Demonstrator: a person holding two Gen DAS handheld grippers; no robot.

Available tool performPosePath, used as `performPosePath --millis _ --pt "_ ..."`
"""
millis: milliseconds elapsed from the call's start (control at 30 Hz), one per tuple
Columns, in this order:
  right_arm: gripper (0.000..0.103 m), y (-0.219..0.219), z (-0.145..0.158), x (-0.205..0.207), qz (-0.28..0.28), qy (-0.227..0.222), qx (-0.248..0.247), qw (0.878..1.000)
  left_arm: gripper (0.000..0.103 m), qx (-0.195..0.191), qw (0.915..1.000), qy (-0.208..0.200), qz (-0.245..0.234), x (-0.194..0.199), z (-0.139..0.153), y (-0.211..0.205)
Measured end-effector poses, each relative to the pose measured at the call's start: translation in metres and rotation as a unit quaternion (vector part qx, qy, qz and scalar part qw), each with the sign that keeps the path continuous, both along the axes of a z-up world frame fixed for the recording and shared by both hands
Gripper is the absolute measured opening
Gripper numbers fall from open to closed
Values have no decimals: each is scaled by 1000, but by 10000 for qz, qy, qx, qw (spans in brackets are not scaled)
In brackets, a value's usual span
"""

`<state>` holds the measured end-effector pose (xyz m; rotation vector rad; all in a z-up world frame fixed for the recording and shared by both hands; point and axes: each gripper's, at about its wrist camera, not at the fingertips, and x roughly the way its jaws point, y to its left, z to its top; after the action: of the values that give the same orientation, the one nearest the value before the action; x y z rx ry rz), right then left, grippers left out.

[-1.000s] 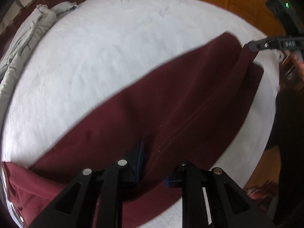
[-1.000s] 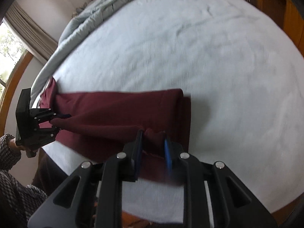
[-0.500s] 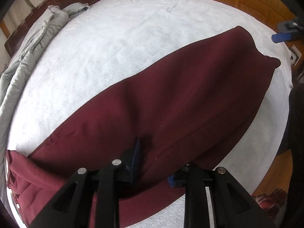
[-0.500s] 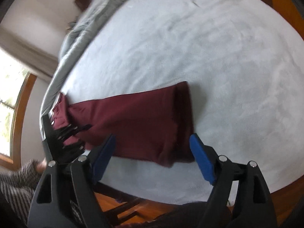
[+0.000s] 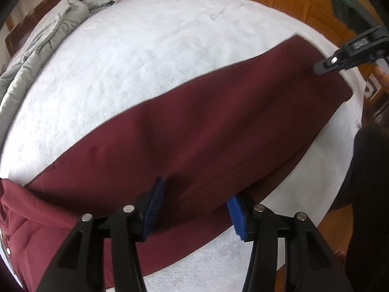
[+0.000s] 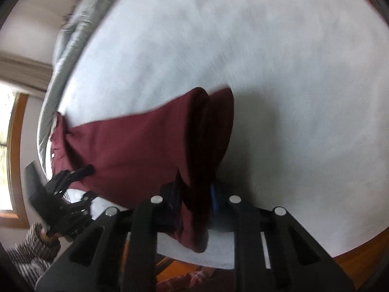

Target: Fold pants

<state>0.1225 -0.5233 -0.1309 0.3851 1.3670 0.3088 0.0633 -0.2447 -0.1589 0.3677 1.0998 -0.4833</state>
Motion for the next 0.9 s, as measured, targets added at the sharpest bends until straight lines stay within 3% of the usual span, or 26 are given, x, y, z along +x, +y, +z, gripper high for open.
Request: performPosePath --millis 67,133,267,333,400,467,567,633,733,800,900 --pt "17 -10 16 -7 -80 -99 23 9999 53 -269 9996 -5 97 -2 5 -3" --pt "16 -20 13 -11 -274 -20 -22 9996 59 -406 9991 -71 98 -5 3 -11" --pt "18 -12 -45 -8 -405 594 -528 9960 65 -364 9993 55 28 -11 -18 -24" --pt "20 -1 -54 -4 -477 551 -743 9946 65 -412 9991 -15 -67 -14 -19 -21" --pt "31 8 -45 -1 -305 543 -1007 9930 65 -608 9980 161 -47 -17 -11 -10" --pt "66 23 -22 -3 -32 317 -1531 9877 65 -933 9951 313 118 -22 2 12" --pt "65 44 26 -10 1 -256 -2046 9785 72 -1346 9881 463 581 -23 27 63" --pt "65 75 56 -12 236 -661 -1632 9841 78 -1421 9833 478 1035 -17 36 107" --pt "67 145 71 -12 1102 -919 -831 9861 80 -1376 9701 598 1907 -2 45 178" --pt "68 218 66 -12 1931 -981 -377 9755 80 -1405 9555 738 2486 3 42 224" --pt "68 304 41 -17 2839 -887 -331 9542 80 -1341 9336 786 3230 -1 43 282"
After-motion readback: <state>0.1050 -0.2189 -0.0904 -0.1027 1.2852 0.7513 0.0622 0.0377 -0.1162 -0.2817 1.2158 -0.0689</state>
